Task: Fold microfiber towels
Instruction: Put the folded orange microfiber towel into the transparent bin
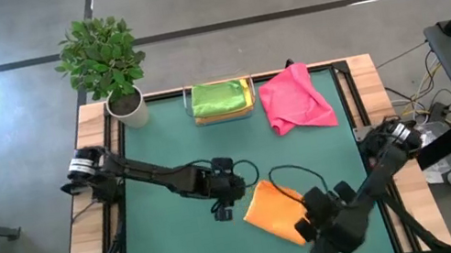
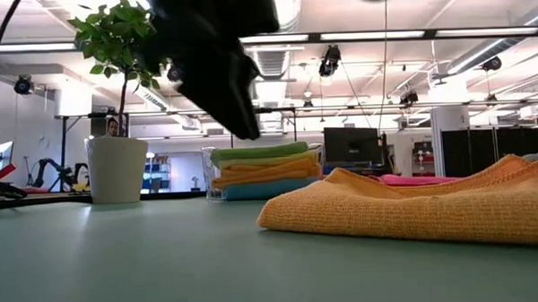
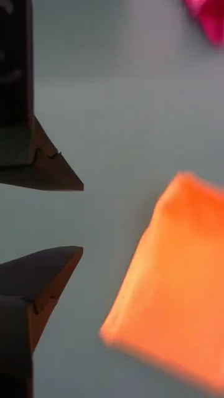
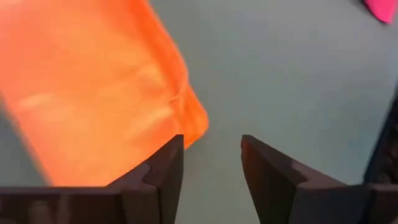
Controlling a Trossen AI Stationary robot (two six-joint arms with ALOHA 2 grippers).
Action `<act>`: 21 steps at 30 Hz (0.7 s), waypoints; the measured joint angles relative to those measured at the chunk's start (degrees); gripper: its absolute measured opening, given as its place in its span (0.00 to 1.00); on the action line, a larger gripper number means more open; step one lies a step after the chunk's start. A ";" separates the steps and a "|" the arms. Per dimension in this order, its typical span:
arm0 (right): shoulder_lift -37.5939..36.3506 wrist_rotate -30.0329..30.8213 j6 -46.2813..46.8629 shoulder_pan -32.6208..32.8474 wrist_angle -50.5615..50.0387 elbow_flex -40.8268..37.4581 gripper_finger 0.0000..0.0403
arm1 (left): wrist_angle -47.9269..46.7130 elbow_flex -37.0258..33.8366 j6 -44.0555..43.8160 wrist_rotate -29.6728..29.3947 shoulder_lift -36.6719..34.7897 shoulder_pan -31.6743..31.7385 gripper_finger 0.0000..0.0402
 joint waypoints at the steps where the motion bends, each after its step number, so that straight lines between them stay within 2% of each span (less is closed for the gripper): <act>1: -0.66 0.37 -1.31 0.98 0.62 -0.02 0.38 | -1.07 -0.01 0.55 1.07 -0.32 -0.69 0.35; 6: -1.55 4.01 -3.84 7.94 6.16 -0.28 0.38 | -0.42 -0.14 1.12 4.09 -1.11 -5.02 0.35; 12: 0.63 15.27 -8.67 15.45 18.53 -1.66 0.38 | 6.63 -0.19 4.01 4.13 0.87 -9.46 0.35; 16: 3.21 21.04 -20.01 16.29 24.64 -1.68 0.38 | 10.20 -0.12 10.54 4.09 2.87 -11.46 0.35; 21: 6.77 20.88 -29.86 14.09 30.20 -1.70 0.38 | 11.39 -0.12 12.89 4.12 5.58 -12.20 0.35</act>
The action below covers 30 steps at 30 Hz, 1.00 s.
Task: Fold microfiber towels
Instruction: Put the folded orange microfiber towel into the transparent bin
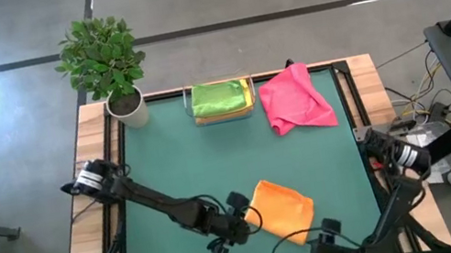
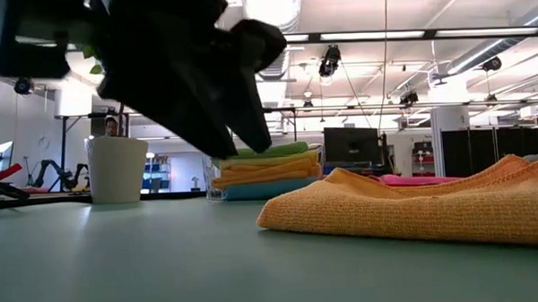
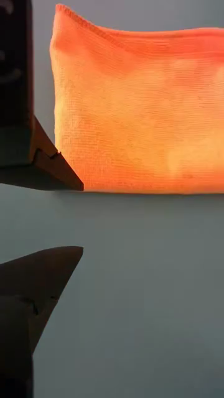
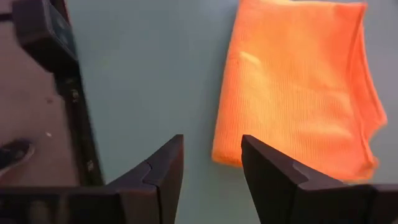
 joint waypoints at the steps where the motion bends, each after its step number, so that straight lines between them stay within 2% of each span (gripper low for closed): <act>1: 0.51 0.03 -1.28 -0.54 0.93 0.00 0.38 | 0.15 0.00 -0.01 -0.04 0.41 0.01 0.35; 13: 3.51 -0.03 -7.02 -5.29 2.25 -0.04 0.38 | 3.93 0.04 -0.02 -0.63 3.96 0.24 0.35; 17: 3.90 -0.48 -6.89 -5.98 2.68 -0.04 0.38 | 4.92 0.13 0.01 -6.56 5.21 0.25 0.35; 20: 4.65 -1.97 -6.87 -6.33 2.64 -0.04 0.38 | 4.94 0.13 0.01 -8.89 5.42 0.29 0.35; 30: 7.03 -3.49 -4.81 -7.03 3.10 -0.07 0.38 | 5.57 -0.11 3.39 -5.51 5.64 1.09 0.35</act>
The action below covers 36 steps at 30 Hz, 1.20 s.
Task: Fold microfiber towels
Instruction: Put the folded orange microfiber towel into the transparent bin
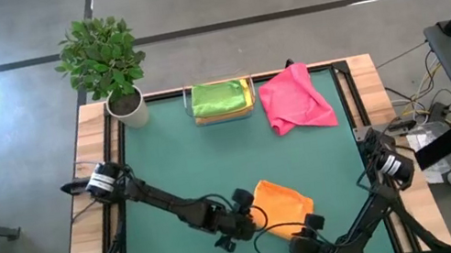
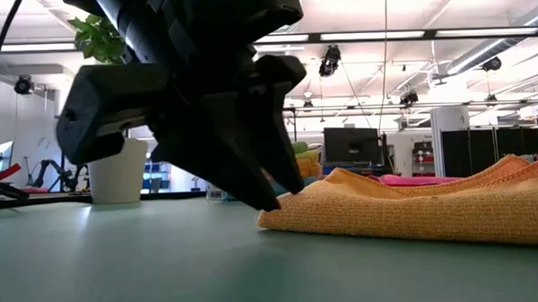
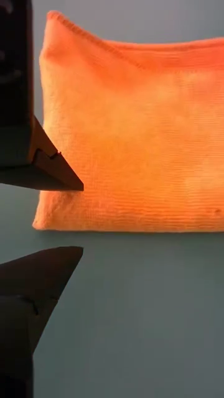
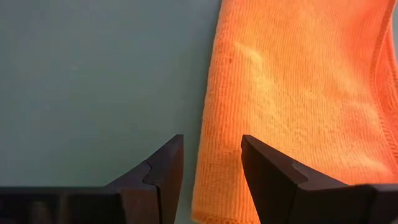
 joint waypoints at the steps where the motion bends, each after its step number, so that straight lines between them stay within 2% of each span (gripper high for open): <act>1: 0.11 -0.03 0.00 -0.02 -0.01 0.00 0.38 | 0.47 -0.02 0.95 0.04 0.00 0.20 0.35; 7: 0.44 -3.96 -0.04 -0.57 0.07 -0.02 0.38 | 2.62 -0.07 1.59 0.26 0.00 1.73 0.35; 13: 0.44 -4.31 0.00 -0.98 -0.14 -0.04 0.38 | 2.43 -0.11 1.61 4.60 0.00 2.53 0.35; 16: 0.44 -4.56 0.31 -1.48 -0.23 -0.14 0.38 | 2.52 -0.51 3.77 4.92 0.00 2.46 0.35; 24: 0.44 -5.96 1.94 -2.25 -1.36 -0.37 0.38 | 5.55 -4.69 4.08 2.83 -0.02 2.96 0.35; 30: 0.44 -6.02 1.92 -2.19 -1.32 -0.37 0.38 | 7.48 -5.30 4.09 2.59 -0.07 3.26 0.35; 33: 0.44 -6.48 1.92 -2.35 -1.34 -0.44 0.37 | 9.01 -5.97 4.10 2.38 -0.07 3.33 0.32; 36: 0.44 -8.41 1.67 -2.71 -1.34 -0.56 0.34 | 10.40 -6.94 4.08 2.34 -0.07 3.32 0.24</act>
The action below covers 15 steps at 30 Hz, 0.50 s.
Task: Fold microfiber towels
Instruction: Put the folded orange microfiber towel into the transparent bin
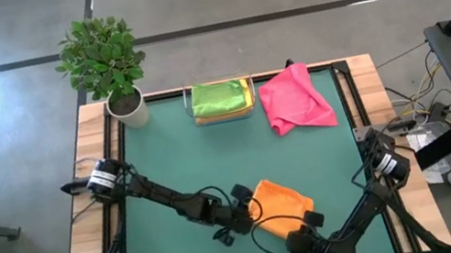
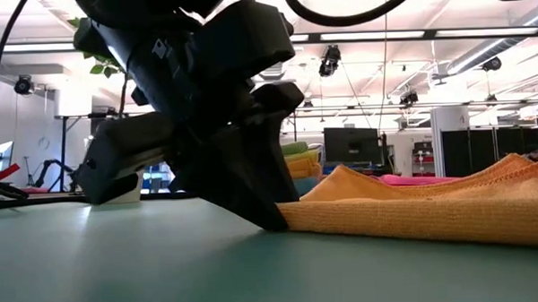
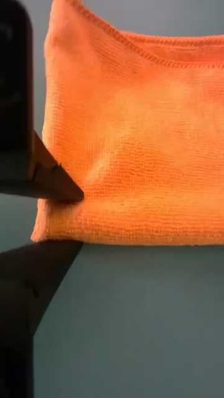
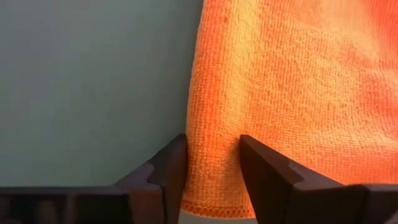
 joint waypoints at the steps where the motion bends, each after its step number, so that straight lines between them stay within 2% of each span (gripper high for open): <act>1: 0.00 -0.33 -0.06 -0.07 0.02 -0.07 0.31 | 0.12 -0.15 0.00 0.04 0.00 -0.02 0.21; 6: -0.02 -1.29 -0.07 -0.34 0.23 -0.25 0.16 | 0.23 -0.60 -0.01 0.50 -0.02 0.02 0.03; 9: -0.02 -1.61 -0.17 -0.49 0.11 -0.12 0.05 | 0.27 -0.62 -0.01 0.45 -0.02 0.02 0.02; 15: -0.72 -2.02 2.01 -0.58 -0.93 0.82 0.03 | -1.27 -0.19 -0.09 0.54 -0.53 0.02 0.01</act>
